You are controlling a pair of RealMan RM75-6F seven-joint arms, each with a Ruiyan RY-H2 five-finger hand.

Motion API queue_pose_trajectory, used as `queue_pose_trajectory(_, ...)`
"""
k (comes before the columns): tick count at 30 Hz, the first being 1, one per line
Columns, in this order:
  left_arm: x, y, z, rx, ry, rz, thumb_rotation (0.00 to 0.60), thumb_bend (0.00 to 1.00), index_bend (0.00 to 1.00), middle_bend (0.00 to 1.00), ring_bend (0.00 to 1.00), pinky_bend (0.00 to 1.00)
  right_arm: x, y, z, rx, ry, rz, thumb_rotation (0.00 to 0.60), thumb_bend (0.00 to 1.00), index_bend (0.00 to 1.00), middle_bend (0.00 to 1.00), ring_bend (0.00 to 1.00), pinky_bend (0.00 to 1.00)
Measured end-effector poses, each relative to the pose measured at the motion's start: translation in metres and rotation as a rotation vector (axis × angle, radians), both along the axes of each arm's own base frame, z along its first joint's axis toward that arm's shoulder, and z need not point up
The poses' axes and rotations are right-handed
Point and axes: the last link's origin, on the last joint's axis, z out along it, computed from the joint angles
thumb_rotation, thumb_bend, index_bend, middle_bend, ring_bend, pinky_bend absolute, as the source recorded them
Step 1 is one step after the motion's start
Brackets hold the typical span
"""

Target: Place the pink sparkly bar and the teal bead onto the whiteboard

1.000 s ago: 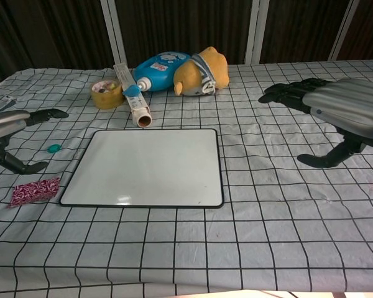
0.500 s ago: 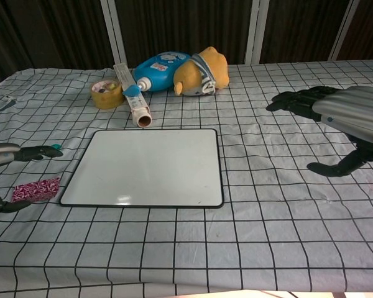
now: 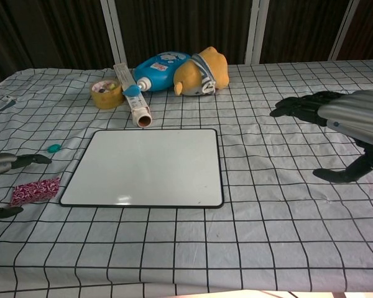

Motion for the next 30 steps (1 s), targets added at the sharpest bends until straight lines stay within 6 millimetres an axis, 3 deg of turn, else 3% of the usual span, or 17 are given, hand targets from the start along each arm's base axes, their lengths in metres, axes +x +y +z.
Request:
queue_pose_trajectory(16,-0.0022,0.0025,-0.0090,0.021,0.060,0.015,0.600,0.33,0.19,0.00,0.00,0.00,-0.0056,-0.0027,0.0010,0.008,0.007,-0.027,0.600,0.25,0.00,0.00,0.00,0.03)
queue_pose_trajectory(25,-0.0017,0.0037,-0.0103,0.040,0.068,0.007,0.600,0.32,0.33,0.00,0.00,0.00,-0.0070,-0.0027,0.0020,0.009,0.010,-0.036,0.600,0.25,0.00,0.00,0.00,0.03)
queue_pose_trajectory(30,-0.0031,0.0038,-0.0107,0.041,0.078,0.009,0.600,0.32,0.35,0.00,0.00,0.00,-0.0080,-0.0036,0.0031,0.007,0.011,-0.045,0.600,0.25,0.00,0.00,0.00,0.03)
